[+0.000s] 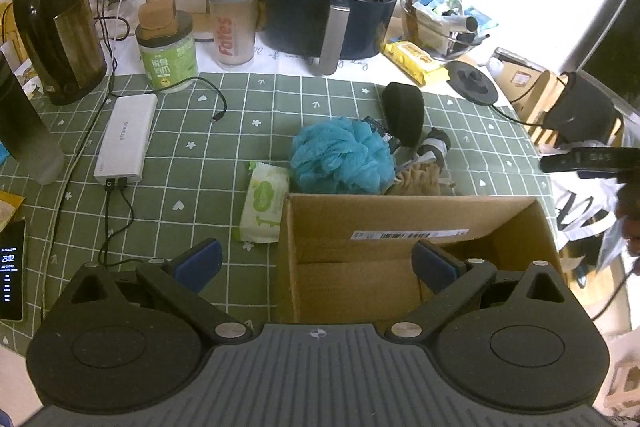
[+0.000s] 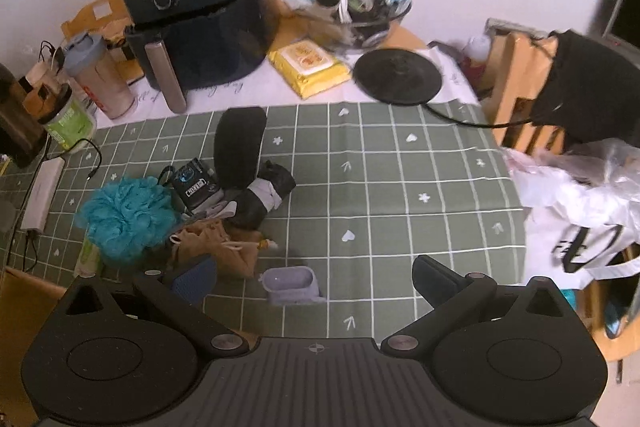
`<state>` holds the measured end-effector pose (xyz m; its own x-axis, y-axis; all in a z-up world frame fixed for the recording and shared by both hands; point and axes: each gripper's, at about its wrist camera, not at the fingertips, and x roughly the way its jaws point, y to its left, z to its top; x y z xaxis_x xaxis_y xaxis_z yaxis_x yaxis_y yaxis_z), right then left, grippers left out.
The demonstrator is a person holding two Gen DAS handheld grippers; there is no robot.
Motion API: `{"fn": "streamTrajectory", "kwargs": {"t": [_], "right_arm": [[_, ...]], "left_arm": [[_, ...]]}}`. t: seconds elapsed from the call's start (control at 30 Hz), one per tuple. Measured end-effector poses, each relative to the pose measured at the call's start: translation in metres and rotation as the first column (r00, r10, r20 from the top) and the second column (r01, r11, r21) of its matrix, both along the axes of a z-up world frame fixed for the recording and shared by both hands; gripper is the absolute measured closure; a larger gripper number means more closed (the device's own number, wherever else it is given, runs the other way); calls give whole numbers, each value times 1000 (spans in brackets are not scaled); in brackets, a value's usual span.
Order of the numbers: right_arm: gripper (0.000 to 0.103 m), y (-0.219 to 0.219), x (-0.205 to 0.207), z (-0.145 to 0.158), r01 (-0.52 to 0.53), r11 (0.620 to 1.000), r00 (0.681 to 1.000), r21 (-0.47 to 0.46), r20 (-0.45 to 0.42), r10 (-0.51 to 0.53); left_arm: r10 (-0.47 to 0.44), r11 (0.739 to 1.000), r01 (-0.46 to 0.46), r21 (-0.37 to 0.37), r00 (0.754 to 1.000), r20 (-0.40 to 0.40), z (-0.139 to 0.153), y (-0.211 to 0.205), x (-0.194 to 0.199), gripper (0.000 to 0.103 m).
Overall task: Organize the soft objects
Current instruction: 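Move the right tool to the clear plastic case and close on it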
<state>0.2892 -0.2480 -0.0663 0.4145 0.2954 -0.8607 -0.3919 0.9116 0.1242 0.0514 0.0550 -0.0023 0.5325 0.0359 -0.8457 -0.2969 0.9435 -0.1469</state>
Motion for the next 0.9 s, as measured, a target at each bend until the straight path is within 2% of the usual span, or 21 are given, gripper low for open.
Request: {"fn": "streamTrajectory", "kwargs": {"t": [0.3, 0.63, 0.9], "right_arm": [[0, 20, 39, -47, -56, 998, 991, -11, -120, 54], [1, 55, 61, -109, -142, 988, 943, -52, -310, 119], [17, 77, 69, -145, -186, 971, 909, -153, -402, 111]], "left_arm": [[14, 999, -14, -31, 1000, 1, -1, 3, 5, 0], [82, 994, -84, -71, 996, -28, -6, 12, 4, 0], [108, 989, -113, -97, 993, -49, -11, 19, 4, 0]]}}
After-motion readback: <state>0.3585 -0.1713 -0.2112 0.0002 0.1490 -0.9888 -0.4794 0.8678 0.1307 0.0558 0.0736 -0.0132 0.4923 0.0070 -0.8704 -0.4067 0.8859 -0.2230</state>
